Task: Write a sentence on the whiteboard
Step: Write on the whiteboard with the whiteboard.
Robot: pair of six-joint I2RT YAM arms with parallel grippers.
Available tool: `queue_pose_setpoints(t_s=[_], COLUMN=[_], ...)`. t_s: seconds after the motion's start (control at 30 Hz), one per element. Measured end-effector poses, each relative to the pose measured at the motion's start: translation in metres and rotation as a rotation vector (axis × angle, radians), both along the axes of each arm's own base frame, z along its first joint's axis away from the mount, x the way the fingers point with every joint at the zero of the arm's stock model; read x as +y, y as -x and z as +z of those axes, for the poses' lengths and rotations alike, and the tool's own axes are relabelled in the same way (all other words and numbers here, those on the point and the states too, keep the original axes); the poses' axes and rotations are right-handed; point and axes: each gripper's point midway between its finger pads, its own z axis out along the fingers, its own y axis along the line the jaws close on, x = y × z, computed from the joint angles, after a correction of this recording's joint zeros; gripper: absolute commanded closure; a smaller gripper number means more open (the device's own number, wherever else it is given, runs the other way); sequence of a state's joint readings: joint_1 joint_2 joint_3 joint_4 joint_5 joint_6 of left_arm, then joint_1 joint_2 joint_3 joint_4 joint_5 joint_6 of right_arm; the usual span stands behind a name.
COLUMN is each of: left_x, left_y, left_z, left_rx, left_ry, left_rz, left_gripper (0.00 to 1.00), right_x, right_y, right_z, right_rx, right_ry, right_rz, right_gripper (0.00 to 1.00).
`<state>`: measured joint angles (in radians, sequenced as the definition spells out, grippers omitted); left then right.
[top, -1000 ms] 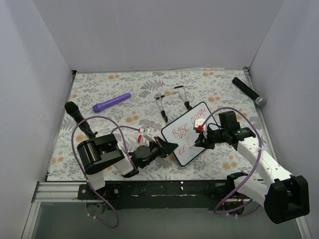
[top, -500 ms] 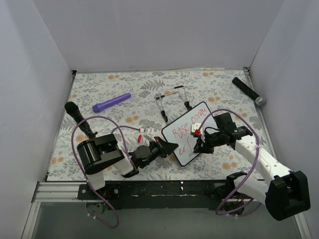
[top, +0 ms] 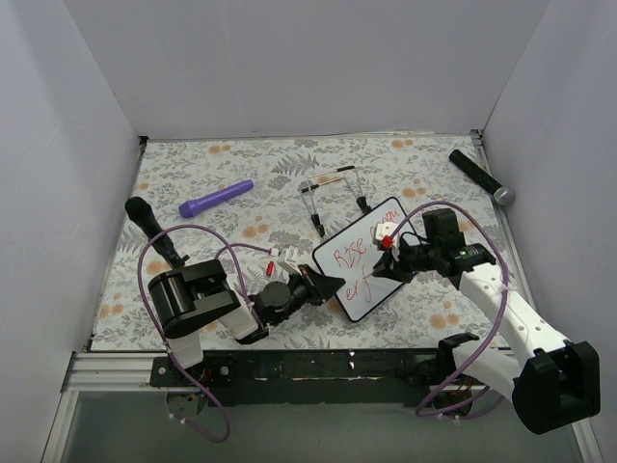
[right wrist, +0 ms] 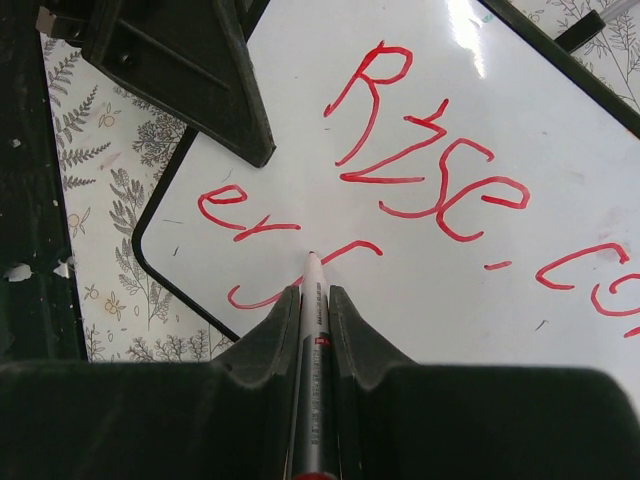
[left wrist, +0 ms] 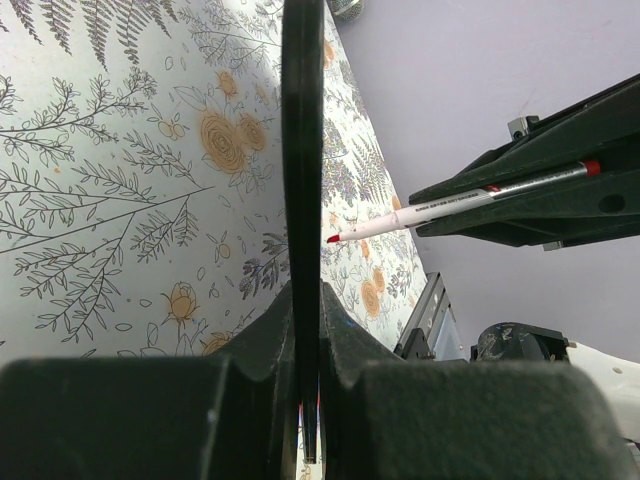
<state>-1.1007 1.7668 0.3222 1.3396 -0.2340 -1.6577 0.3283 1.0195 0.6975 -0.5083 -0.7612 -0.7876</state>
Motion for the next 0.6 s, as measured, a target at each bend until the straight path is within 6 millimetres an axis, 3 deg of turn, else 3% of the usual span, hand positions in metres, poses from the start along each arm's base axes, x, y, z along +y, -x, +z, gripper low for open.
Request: queue_pose_setpoints(t_s=[0.6], left_x=[0.0], left_y=[0.0], left_z=[0.0], left_rx=[0.001], left_ry=[-0.001], left_rz=[-0.001], left_gripper=[1.0], right_x=[-0.001], right_y=[-0.014], right_z=[-0.004], right_rx=[0.023], right_ry=[0.012], right_rz=[-0.077], right_gripper=[0.99])
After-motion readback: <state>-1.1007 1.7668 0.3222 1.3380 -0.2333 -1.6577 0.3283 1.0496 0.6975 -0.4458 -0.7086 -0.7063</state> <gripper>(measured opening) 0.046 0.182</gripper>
